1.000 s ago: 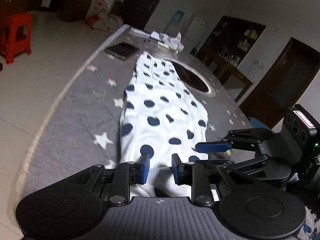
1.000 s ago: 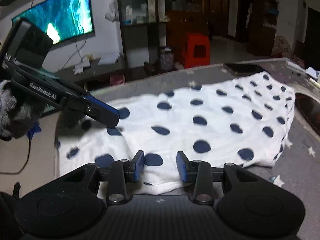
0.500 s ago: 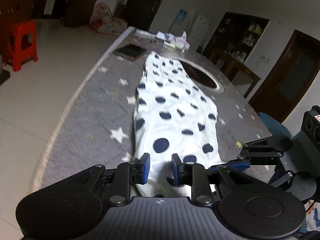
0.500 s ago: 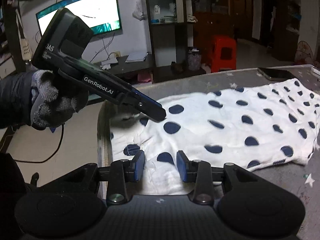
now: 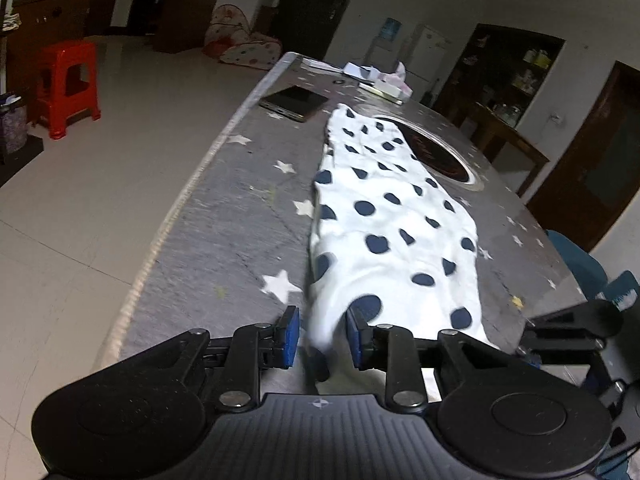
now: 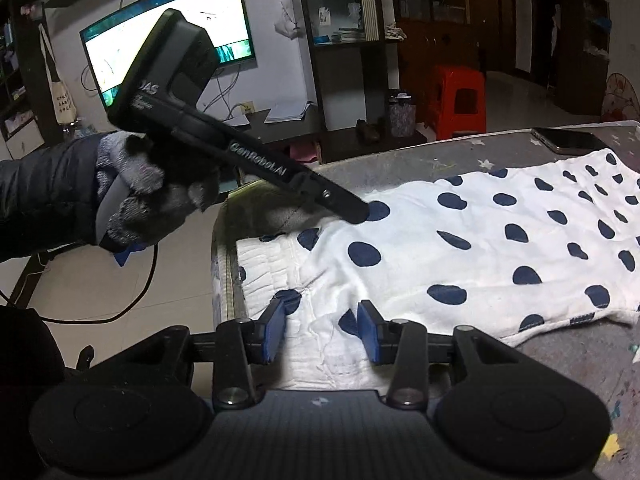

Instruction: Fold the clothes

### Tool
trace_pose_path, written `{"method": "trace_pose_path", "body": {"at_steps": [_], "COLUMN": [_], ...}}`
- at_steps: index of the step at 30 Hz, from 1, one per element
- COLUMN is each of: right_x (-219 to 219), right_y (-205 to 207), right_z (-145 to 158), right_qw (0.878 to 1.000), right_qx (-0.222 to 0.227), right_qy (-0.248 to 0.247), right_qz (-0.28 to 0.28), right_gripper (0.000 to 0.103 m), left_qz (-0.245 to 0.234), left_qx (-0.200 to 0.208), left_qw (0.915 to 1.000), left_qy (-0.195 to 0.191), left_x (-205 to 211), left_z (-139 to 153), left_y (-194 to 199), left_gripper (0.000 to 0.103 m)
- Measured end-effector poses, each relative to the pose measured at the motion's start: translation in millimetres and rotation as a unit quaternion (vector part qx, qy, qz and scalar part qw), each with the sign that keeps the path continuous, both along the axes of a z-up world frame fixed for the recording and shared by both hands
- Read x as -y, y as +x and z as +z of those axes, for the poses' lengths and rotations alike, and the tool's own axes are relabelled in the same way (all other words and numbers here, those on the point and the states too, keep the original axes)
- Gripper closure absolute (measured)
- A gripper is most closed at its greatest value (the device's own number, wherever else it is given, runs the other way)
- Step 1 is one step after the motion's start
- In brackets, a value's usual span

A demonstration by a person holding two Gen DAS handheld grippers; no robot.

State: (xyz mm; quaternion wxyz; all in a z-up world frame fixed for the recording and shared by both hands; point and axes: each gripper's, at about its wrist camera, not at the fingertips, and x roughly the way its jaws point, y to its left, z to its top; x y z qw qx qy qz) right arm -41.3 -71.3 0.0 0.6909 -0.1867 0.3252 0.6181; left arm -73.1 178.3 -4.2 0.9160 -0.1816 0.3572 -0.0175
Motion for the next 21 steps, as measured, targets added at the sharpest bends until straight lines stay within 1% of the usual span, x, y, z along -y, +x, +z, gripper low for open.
{"method": "trace_pose_path", "body": {"at_steps": [2,6,10,13,17,20,21], "right_x": [2.4,-0.6,1.1,-0.1,1.1,1.4,1.2], "right_y": [1.8,5.0,5.7,6.3,5.7,5.9,5.9], "right_z": [-1.0,-3.4,-4.9,-6.3,-8.7,-9.3,-9.1], "right_qw": [1.000,1.000,1.000,1.000,1.000,1.000,1.000], "right_qx": [-0.004,-0.008,-0.010,-0.012,-0.015,-0.016,-0.015], "right_qy": [0.001,0.002,0.003,0.005,0.007,0.007,0.007], "right_qz": [-0.001,-0.001,-0.001,-0.002,-0.003,-0.003,-0.003], "right_gripper": [0.062,0.061,0.060,0.060,0.059,0.057,0.057], "left_qz": [0.002,-0.004,-0.019,-0.018,-0.012,-0.001,0.002], "left_qx": [0.005,0.026,0.021,-0.003,-0.003,0.000,0.005], "left_qw": [1.0000,0.9995,0.9982,0.9976,0.9963,0.9962,0.9960], "left_qy": [0.006,0.019,0.053,0.066,0.085,0.087,0.089], "left_x": [0.1,7.2,14.8,11.5,7.9,6.6,7.9], "left_z": [3.2,12.9,10.0,-1.4,-0.3,4.5,7.5], "left_y": [3.5,17.4,42.2,58.8,64.4,69.0,69.5], "left_gripper": [0.076,0.076,0.076,0.075,0.074,0.074,0.077]}}
